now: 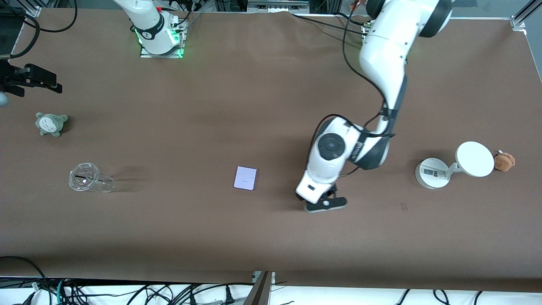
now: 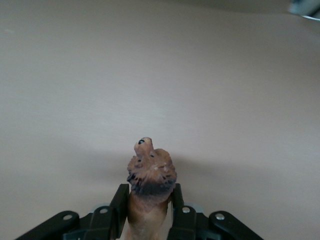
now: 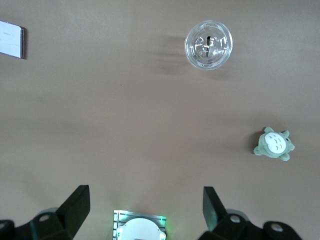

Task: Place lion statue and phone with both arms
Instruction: 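Carry the lion toward the white lamp while the right gripper reaches out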

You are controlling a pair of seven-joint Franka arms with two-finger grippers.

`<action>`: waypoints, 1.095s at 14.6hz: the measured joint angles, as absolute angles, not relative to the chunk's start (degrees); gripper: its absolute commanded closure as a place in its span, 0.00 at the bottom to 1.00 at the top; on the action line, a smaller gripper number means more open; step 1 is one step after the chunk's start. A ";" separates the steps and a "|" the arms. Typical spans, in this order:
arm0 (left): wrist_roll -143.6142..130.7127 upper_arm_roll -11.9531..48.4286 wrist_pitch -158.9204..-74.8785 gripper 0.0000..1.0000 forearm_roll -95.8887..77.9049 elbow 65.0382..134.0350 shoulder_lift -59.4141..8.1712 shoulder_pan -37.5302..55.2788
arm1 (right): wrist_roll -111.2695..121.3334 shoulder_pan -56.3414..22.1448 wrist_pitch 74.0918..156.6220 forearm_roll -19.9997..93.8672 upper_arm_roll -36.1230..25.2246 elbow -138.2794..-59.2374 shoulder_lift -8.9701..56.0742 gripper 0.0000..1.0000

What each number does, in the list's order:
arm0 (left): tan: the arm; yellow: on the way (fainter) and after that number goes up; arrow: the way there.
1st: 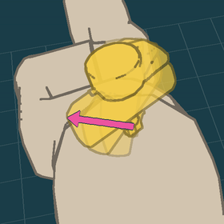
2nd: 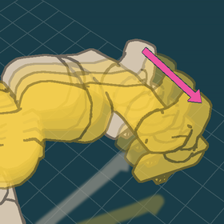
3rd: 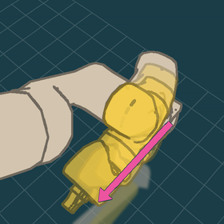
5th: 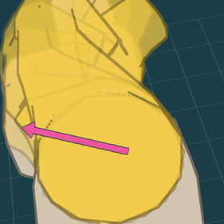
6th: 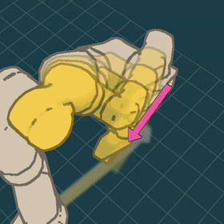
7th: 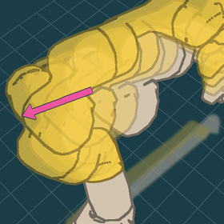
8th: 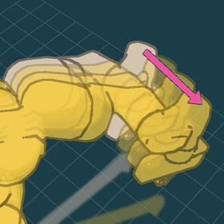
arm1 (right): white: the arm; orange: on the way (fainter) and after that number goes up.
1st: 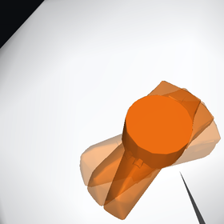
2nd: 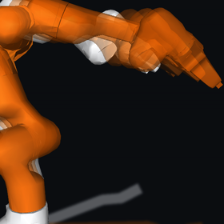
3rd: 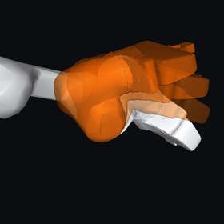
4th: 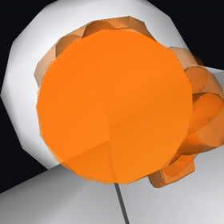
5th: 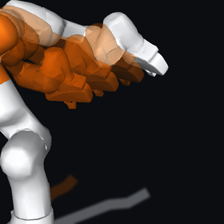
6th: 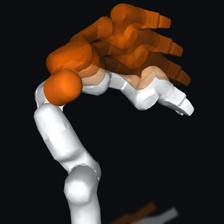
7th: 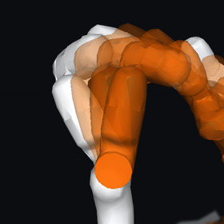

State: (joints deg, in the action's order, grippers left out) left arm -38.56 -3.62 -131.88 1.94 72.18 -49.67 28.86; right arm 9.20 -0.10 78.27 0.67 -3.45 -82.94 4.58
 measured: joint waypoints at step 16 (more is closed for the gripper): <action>-11.91 -3.03 -144.72 1.00 1.95 107.80 -29.72 10.04 | 0.89 -12.80 87.74 1.73 -2.98 -83.07 12.55 0.00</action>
